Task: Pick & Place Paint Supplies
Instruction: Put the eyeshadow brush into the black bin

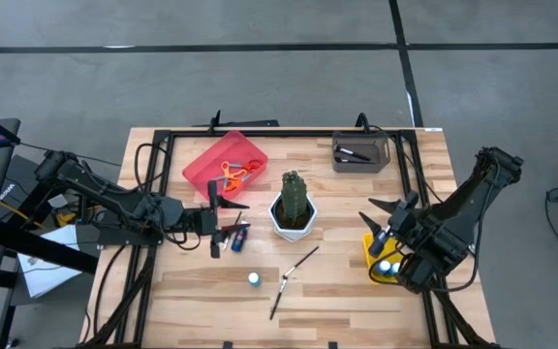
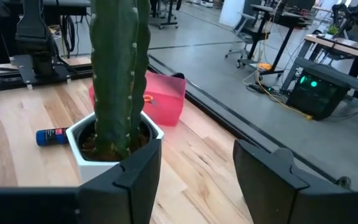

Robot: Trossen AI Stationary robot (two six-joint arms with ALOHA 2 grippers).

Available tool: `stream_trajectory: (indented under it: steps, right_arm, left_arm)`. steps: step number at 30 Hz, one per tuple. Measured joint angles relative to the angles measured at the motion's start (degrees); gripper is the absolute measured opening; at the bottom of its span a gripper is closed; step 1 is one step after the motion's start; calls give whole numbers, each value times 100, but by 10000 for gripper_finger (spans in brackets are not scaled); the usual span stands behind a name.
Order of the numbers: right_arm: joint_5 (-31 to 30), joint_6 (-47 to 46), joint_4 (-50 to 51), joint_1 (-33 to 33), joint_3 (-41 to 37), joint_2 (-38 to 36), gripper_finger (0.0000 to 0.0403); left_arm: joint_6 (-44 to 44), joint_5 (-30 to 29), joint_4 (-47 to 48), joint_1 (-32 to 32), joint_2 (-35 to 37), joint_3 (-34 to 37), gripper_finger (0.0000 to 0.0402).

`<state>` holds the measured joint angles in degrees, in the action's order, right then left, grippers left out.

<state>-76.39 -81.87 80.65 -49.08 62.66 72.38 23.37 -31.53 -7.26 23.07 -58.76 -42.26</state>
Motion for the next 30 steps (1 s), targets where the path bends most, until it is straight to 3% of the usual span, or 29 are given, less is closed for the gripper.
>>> stream_trajectory:
  steps: [7, 13, 22, 26, 30]
  right_arm:
    - [-126, 531, 0, 13, 345, 0, 196]
    - [-126, 1015, -41, 13, 600, -2, 192]
    - [-174, 1328, -46, 13, 756, -2, 181]
    - [-187, 1351, -50, 13, 780, -4, 178]
    - [-189, 1351, -49, 13, 780, -4, 177]
  left_arm:
    - [-1464, -415, 1417, 360, 0, -2, 175]
    - [-2638, -261, 2547, 960, 0, -2, 165]
    - [-6566, -234, 4094, 2084, -122, -2, 157]
    - [-7874, -39, 4885, 2572, -343, -4, 158]
    - [-9202, -409, 5624, 2647, -786, -4, 163]
